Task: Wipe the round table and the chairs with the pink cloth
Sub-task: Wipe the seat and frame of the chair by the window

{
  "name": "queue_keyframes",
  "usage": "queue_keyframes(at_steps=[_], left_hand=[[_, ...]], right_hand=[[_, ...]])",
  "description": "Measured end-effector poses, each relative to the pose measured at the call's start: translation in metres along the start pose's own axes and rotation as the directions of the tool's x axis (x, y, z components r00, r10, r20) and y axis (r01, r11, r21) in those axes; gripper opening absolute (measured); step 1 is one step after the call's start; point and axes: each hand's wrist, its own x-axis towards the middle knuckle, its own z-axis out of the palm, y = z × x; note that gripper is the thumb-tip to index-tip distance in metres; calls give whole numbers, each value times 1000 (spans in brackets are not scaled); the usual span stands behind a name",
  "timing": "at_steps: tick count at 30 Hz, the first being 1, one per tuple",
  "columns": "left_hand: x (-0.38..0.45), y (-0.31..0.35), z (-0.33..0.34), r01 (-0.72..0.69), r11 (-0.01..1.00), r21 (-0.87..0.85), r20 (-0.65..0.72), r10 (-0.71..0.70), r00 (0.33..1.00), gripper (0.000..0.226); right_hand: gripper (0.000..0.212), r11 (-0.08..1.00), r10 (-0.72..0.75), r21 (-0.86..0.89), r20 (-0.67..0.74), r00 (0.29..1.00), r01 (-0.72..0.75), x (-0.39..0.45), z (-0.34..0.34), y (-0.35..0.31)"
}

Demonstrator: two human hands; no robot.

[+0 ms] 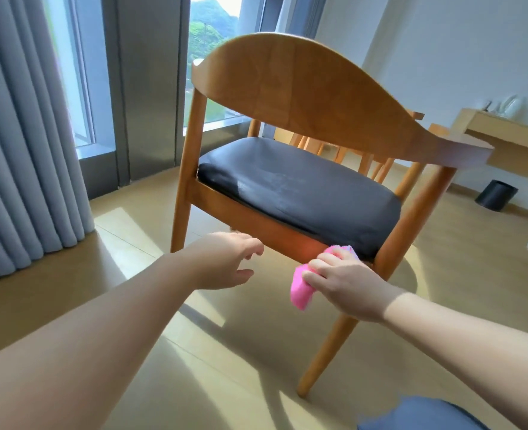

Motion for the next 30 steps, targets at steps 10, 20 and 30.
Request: queue_keyframes(at_steps=[10,20,30], left_hand=[[-91,-74,-4,400,910,-108,-26,-405,914,68],[-122,-25,-169,593,713,-374,20,-634,773,41],[-29,96,-492,699,595,-398,-67,-778,624,11]], right_hand=[[24,832,160,553,-318,935,45,155,-5,-93],[27,502,101,860,-160,982,89,178,-167,-70],[38,171,105,985,-14,994,-4,170,-432,122]])
